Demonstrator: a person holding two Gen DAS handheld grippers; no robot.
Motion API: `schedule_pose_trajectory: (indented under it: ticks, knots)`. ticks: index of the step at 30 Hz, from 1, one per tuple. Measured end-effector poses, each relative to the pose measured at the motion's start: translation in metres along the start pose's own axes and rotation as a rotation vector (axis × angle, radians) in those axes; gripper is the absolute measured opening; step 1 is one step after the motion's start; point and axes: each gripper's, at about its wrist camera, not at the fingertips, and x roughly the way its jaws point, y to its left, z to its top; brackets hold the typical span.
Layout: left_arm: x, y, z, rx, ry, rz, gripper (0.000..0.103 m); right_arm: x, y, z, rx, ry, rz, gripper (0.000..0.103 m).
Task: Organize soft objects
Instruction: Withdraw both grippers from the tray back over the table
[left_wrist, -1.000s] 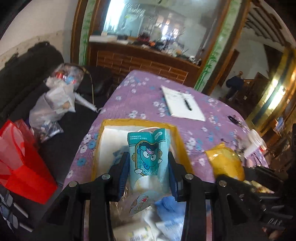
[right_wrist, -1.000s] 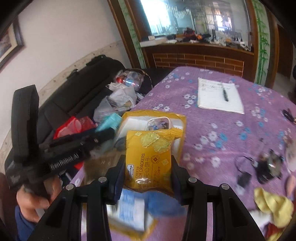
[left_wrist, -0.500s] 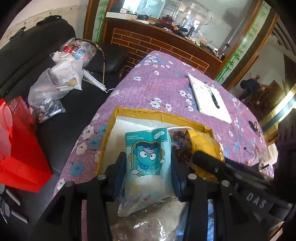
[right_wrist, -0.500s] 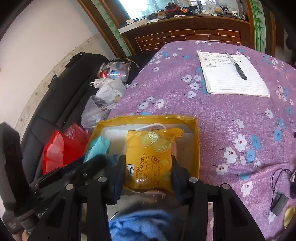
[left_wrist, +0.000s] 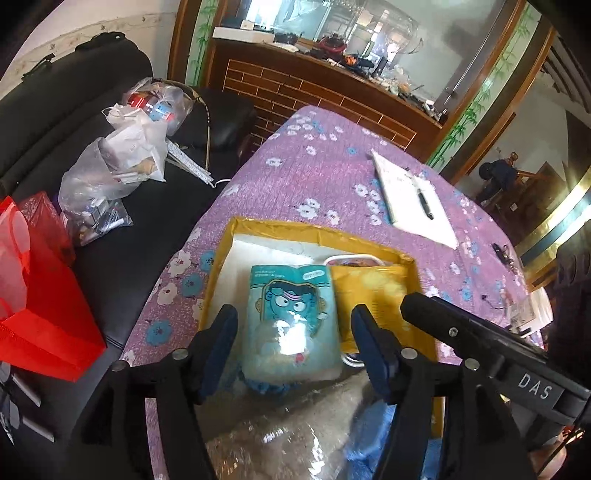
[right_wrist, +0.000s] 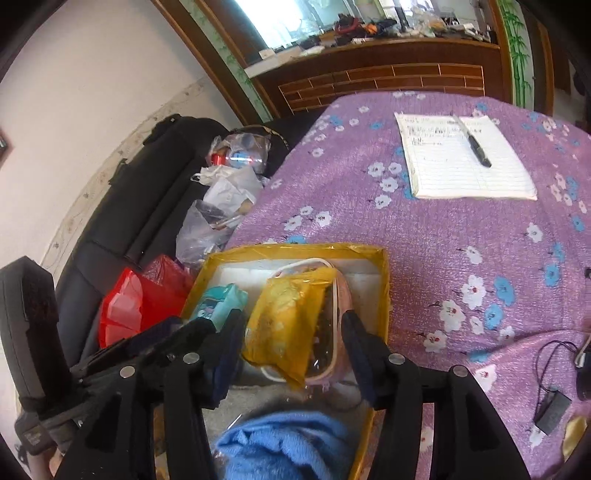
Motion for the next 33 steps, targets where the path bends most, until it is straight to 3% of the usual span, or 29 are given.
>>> schedule_pose_trajectory:
  ticks: [10,22,25,29,33]
  knots:
    - [-0.051,-0.032,-0.032,0.028,-0.081,-0.068,0.065,-0.070,-0.002,-0.051,-0.011,-0.061,0.022,0.059]
    - [-0.073,-0.133,-0.130,0.149,-0.113,-0.210,0.070,-0.168,-0.075,-0.148,0.063,-0.114,0.058,0.059]
    - [-0.064,-0.162,-0.158,0.205,-0.089,-0.231,0.070,-0.207,-0.111,-0.171,0.120,-0.179,0.055,0.059]
    - [-0.048,-0.205,-0.195,0.339,-0.027,-0.247,0.070,-0.272,-0.182,-0.189,0.275,-0.330,0.003,0.060]
    - [-0.040,-0.228,-0.219,0.411,0.014,-0.260,0.070,-0.319,-0.261,-0.201,0.484,-0.430,-0.155,0.069]
